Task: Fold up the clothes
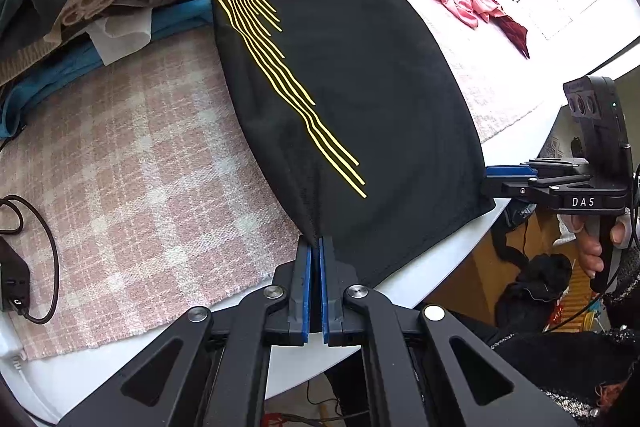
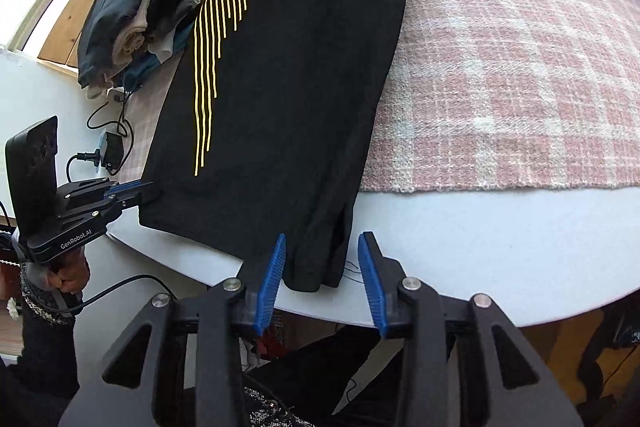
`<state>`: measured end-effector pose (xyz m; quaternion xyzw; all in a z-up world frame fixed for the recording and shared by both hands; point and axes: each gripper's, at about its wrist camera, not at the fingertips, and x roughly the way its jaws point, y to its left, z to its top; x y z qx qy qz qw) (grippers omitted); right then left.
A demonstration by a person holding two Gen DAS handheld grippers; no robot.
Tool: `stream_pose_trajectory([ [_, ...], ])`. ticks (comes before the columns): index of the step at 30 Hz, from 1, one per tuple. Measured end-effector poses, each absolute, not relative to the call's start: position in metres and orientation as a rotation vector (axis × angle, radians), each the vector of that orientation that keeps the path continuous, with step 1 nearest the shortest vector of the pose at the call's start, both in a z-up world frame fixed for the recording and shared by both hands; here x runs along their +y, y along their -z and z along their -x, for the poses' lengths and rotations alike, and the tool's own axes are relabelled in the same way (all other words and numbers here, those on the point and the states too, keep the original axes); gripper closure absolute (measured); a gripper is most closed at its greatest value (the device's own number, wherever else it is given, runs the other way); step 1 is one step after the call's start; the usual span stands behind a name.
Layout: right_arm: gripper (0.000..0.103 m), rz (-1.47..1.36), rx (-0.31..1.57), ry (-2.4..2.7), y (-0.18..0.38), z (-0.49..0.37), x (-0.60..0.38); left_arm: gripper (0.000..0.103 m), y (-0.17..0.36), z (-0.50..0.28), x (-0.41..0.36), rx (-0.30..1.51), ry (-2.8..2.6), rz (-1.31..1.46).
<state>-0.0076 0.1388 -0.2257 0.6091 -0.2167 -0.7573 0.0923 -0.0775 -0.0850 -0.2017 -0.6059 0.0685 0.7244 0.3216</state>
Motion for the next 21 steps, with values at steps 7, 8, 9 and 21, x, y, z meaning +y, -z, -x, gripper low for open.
stream_pose_trajectory([
  [7, 0.061, -1.852, -0.433, 2.337, 0.222, 0.013, 0.129, 0.100, 0.204, 0.079, -0.080, 0.191, -1.899, 1.584],
  [8, 0.060, -1.843, -0.386, 2.344, 0.223, 0.014, 0.124, 0.100, 0.204, 0.079, -0.080, 0.194, -1.900, 1.584],
  [9, 0.061, -1.834, -0.340, 2.350, 0.224, 0.014, 0.119, 0.100, 0.205, 0.078, -0.080, 0.194, -1.899, 1.585],
  [21, 0.100, -1.625, -0.487, 2.343, 0.169, 0.034, 0.156, 0.100, 0.170, 0.082, -0.066, 0.158, -1.905, 1.482],
])
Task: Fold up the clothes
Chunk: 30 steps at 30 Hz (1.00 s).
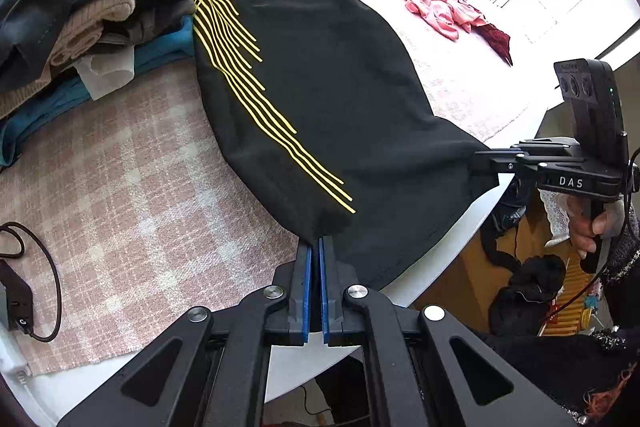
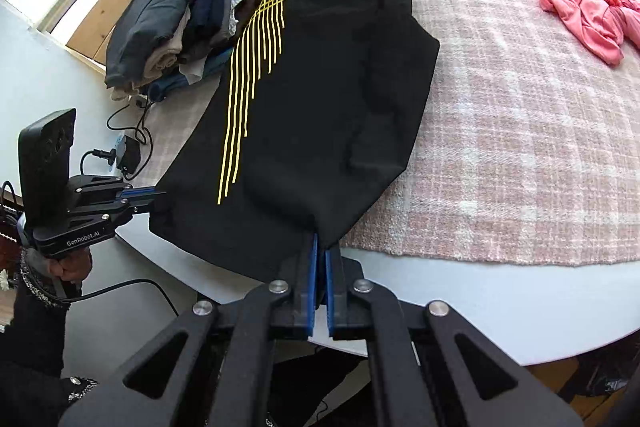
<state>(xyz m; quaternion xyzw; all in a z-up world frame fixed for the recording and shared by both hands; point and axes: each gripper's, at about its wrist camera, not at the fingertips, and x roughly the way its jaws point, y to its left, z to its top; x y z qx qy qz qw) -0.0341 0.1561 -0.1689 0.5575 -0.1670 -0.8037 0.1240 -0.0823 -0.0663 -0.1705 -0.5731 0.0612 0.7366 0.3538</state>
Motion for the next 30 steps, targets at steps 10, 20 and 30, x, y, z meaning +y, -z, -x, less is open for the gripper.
stream_pose_trajectory([
  [10, 0.100, -1.465, -0.320, 2.468, 0.061, 0.041, 0.191, 0.100, 0.092, 0.052, -0.036, 0.156, -1.948, 1.254],
  [20, 0.100, -1.578, -0.435, 2.287, 0.120, -0.051, 0.224, 0.100, 0.130, -0.039, -0.025, 0.017, -1.955, 1.426],
  [30, 0.099, -1.473, -0.630, 2.193, 0.097, -0.026, 0.255, 0.100, 0.109, -0.022, -0.016, -0.084, -1.994, 1.434],
])
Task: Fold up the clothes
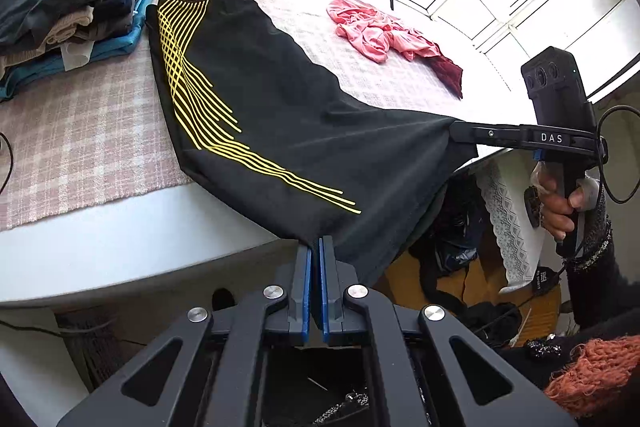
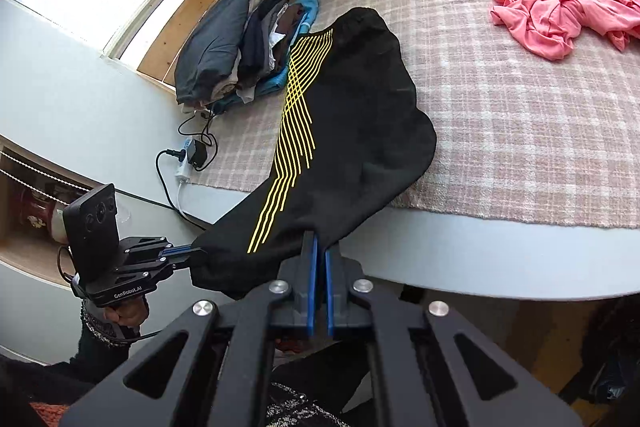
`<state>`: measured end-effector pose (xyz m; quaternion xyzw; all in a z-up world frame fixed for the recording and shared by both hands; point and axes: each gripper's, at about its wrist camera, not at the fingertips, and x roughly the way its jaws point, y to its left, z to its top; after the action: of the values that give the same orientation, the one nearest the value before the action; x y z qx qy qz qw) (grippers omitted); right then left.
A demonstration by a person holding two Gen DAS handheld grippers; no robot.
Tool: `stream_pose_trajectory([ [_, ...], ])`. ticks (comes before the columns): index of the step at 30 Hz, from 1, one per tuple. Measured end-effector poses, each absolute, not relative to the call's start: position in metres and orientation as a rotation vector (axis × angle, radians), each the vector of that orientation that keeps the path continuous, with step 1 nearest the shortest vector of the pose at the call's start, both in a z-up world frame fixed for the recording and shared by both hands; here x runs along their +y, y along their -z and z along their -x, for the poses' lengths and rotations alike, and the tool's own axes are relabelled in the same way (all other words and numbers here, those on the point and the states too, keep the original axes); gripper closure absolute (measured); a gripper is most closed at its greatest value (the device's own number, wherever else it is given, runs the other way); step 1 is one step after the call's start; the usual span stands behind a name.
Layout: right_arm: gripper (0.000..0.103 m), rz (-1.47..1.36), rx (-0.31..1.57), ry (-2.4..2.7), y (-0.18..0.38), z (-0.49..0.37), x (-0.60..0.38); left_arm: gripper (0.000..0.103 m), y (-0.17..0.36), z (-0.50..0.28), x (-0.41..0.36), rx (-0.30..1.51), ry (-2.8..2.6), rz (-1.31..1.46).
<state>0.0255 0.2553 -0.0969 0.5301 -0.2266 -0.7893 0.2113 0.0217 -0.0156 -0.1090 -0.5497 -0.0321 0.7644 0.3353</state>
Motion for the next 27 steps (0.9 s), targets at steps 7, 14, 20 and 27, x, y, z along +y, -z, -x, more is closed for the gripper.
stream_pose_trajectory([
  [7, 0.099, -1.413, -0.605, 2.265, 0.079, 0.123, 0.244, 0.100, 0.082, 0.131, -0.016, 0.032, -2.104, 1.344],
  [14, 0.099, -1.592, -0.560, 2.260, 0.132, 0.278, 0.227, 0.100, 0.138, 0.272, 0.000, 0.207, -2.142, 1.464],
  [20, 0.090, -1.844, -0.617, 2.134, 0.202, 0.331, 0.223, 0.097, 0.190, 0.307, 0.005, 0.199, -2.122, 1.642],
  [27, 0.069, -1.822, -0.875, 2.085, 0.188, 0.329, 0.273, 0.080, 0.164, 0.318, 0.000, 0.111, -2.113, 1.630],
])
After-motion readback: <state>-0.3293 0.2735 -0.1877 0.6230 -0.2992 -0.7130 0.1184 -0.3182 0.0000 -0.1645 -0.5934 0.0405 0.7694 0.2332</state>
